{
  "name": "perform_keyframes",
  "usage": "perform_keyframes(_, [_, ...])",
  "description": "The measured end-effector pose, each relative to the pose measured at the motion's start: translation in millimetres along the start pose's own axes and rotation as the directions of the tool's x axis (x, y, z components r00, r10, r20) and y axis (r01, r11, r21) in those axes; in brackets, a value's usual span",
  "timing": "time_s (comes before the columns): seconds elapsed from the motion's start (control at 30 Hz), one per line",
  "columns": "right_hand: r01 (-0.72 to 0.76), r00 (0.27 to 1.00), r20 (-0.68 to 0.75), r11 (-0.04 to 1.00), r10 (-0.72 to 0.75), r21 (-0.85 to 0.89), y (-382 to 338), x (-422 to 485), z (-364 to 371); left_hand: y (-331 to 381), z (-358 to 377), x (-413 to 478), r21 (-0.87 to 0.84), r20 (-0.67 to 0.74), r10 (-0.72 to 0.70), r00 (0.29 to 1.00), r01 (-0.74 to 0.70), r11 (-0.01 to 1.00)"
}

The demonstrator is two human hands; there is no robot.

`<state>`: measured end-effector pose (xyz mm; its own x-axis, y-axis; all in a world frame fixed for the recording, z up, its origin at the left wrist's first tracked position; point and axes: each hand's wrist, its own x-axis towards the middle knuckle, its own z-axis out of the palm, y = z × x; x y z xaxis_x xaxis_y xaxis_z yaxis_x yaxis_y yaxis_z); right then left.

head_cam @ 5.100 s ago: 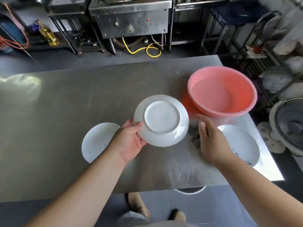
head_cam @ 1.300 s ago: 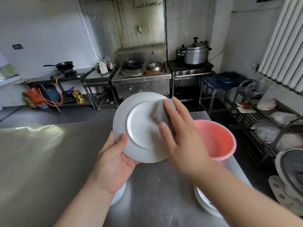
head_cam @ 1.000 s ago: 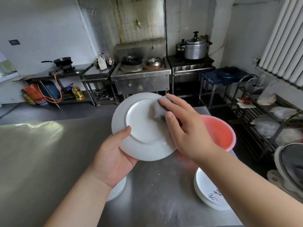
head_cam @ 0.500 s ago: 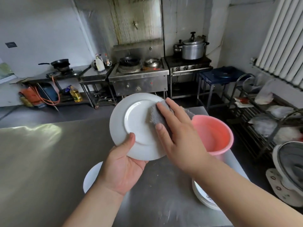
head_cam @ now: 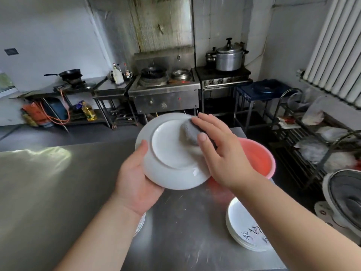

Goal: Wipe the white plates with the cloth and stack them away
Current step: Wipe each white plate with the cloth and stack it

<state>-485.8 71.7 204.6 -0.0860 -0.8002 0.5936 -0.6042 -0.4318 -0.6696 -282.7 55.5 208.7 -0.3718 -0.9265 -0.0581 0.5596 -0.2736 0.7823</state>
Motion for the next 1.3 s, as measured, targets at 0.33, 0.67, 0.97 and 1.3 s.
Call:
perform_keyframes(0.33, [0.013, 0.971, 0.236, 0.971, 0.045, -0.239, -18, -65, 32, -21, -15, 0, -0.034, -0.066, -0.029, 0.997, 0.027, 0.999])
perform_keyframes(0.67, [0.117, 0.985, 0.163, 0.929, -0.062, -0.352, -40, -84, 78, -12, -19, 12, -0.106, 0.003, -0.208, 0.978, 0.207, 0.972])
perform_keyframes(0.97, [0.210, 0.907, 0.421, 0.857, 0.009, -0.471, -22, 40, 33, 2, -48, 38, -0.010, 0.174, -0.125, 0.977, 0.128, 0.992])
perform_keyframes(1.3, [-0.514, 0.857, -0.157, 0.787, 0.492, -0.340, 4, -102, 99, -71, -57, 59, -0.113, 0.176, -0.433, 0.884, 0.455, 0.883])
